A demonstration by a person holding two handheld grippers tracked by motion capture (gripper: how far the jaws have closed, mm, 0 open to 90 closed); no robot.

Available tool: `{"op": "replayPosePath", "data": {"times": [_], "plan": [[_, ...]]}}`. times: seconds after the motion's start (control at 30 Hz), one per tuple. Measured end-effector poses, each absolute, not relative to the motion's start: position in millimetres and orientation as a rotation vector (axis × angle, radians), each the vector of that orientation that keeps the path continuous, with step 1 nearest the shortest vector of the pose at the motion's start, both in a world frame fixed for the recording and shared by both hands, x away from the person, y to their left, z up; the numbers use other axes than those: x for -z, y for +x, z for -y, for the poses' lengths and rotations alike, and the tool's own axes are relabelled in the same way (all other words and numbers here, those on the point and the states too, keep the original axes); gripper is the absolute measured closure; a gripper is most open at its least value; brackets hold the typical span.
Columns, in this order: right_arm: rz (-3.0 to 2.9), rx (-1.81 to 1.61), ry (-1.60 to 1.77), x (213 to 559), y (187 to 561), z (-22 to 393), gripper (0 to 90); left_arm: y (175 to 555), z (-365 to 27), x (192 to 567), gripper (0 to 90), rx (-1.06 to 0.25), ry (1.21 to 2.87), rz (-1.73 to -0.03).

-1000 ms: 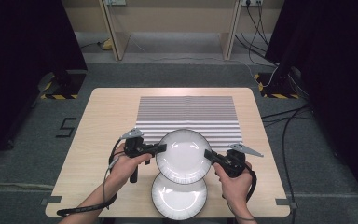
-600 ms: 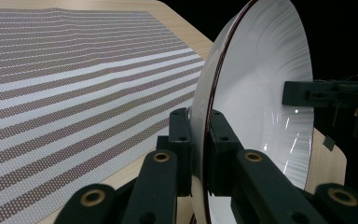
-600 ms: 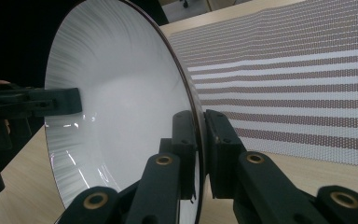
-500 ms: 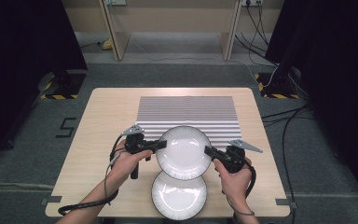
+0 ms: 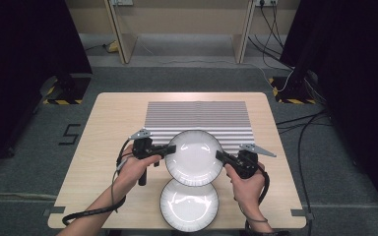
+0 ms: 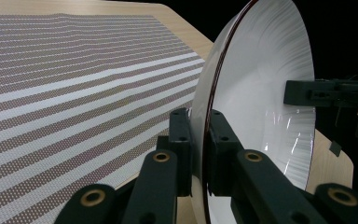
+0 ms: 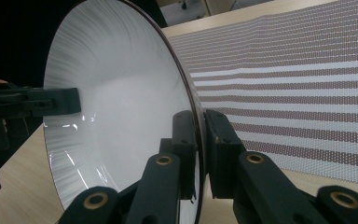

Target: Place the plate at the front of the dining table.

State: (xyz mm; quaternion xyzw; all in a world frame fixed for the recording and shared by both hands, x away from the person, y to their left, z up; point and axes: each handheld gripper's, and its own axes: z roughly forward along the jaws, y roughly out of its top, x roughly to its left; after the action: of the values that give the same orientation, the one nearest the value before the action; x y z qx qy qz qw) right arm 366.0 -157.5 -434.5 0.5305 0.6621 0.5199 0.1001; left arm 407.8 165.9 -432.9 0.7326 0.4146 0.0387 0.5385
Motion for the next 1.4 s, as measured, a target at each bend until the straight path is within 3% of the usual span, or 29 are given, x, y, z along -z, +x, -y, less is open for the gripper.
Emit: {"op": "replayPosePath", "data": {"times": [1.4], "plan": [[-1.938,-1.489,1.562,427,406,153,82.9,443,-165,429,82.0,-0.118,1.738,-1.035]]}}
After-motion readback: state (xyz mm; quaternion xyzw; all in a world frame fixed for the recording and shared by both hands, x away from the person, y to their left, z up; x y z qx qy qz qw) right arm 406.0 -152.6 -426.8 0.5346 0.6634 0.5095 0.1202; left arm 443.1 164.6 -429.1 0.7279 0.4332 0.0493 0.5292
